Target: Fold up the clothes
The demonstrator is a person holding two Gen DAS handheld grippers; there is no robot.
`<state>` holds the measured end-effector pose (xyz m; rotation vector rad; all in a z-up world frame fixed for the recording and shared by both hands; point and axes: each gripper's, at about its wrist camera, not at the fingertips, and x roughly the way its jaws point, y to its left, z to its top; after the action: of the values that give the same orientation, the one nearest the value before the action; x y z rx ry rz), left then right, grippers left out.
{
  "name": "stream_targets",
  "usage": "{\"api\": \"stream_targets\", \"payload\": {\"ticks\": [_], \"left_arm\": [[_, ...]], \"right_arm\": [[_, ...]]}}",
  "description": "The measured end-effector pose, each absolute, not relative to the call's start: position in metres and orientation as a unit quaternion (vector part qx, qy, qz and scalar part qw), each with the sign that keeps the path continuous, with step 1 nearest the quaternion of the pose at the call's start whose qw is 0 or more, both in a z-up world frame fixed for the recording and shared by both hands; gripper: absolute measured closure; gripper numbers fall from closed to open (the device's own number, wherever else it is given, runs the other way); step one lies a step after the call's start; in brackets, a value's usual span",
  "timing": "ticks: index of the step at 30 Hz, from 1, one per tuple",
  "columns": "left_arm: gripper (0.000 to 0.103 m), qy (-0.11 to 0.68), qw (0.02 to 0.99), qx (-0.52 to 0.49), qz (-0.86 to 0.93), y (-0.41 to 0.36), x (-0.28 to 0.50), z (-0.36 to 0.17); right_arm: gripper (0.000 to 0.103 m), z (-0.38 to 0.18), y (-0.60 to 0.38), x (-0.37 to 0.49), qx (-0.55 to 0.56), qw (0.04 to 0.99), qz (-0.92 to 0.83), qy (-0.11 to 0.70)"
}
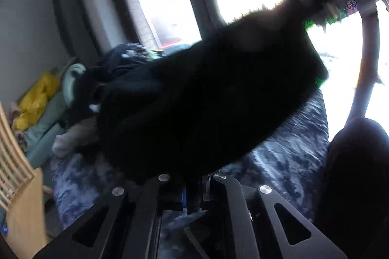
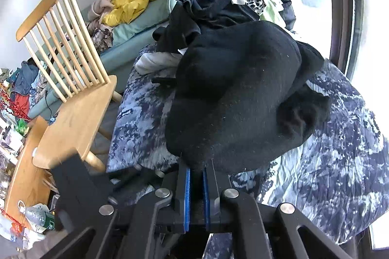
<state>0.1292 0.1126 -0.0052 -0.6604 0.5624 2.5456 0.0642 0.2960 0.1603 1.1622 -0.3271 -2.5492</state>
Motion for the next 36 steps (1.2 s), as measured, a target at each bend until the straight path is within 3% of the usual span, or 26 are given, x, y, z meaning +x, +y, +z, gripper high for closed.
{"api": "stream_targets", "payload": {"ticks": [2,3,5,9,13,18,28,30,31,32,33,36], "left_arm": [[0.097,0.196,0.197,-0.237,0.931,0.094,0.126,0.01],[0.097,0.192,0.184,-0.237,0.935,0.085,0.124,0.017],[0.098,0.16,0.159,-0.247,0.942,0.056,0.116,0.039],[0.098,0.143,0.112,-0.234,0.955,0.004,0.117,0.077],[0.097,0.178,0.067,-0.219,0.957,-0.022,0.129,0.092],[0.098,0.178,0.049,-0.254,0.949,-0.049,0.133,0.087],[0.098,0.16,0.028,-0.28,0.946,-0.069,0.12,0.066],[0.098,0.158,0.023,-0.283,0.946,-0.072,0.117,0.063],[0.098,0.156,0.022,-0.284,0.946,-0.073,0.115,0.062],[0.098,0.155,0.021,-0.283,0.946,-0.074,0.115,0.062],[0.098,0.154,0.019,-0.283,0.946,-0.074,0.115,0.061],[0.098,0.163,0.01,-0.277,0.947,-0.076,0.118,0.062]], "right_arm": [[0.086,0.158,0.298,0.067,0.403,0.169,-0.891,-0.125],[0.069,0.157,0.3,0.068,0.4,0.17,-0.891,-0.132],[0.053,0.158,0.305,0.074,0.387,0.157,-0.898,-0.138],[0.053,0.152,0.323,0.077,0.387,0.11,-0.905,-0.138],[0.052,0.12,0.349,0.051,0.433,0.047,-0.891,-0.133],[0.052,0.065,0.396,0.003,0.487,0.032,-0.845,-0.217],[0.052,0.007,0.418,-0.09,0.543,0.001,-0.812,-0.215],[0.057,0.0,0.417,-0.098,0.549,0.014,-0.804,-0.23],[0.065,-0.003,0.415,-0.1,0.551,0.016,-0.802,-0.228],[0.087,-0.002,0.412,-0.1,0.551,0.012,-0.806,-0.215],[0.092,-0.001,0.409,-0.098,0.55,0.01,-0.809,-0.207],[0.094,0.025,0.417,-0.071,0.5,0.029,-0.83,-0.245]]}}
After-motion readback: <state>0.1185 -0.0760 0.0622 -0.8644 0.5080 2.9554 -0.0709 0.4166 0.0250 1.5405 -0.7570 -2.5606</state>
